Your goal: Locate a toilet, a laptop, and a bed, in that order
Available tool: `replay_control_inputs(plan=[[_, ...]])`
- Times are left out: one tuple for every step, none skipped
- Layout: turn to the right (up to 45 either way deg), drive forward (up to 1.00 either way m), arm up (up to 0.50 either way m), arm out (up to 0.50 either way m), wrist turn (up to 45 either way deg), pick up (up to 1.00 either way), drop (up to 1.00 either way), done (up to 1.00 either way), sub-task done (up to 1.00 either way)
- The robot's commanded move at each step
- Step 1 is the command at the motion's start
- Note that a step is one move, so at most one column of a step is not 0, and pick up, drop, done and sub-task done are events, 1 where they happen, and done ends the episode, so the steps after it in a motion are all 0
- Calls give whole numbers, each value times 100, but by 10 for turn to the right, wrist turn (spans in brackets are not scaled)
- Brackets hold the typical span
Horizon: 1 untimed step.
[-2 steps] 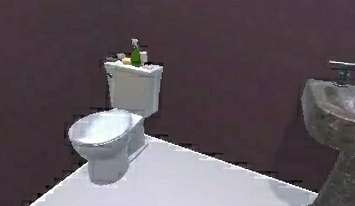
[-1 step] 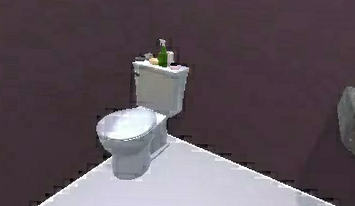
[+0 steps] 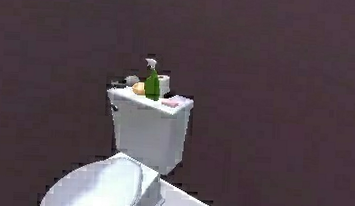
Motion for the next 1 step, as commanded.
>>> replay_control_inputs(plan=[[-240, 0, 0, 0, 0, 0, 0, 0, 0]])
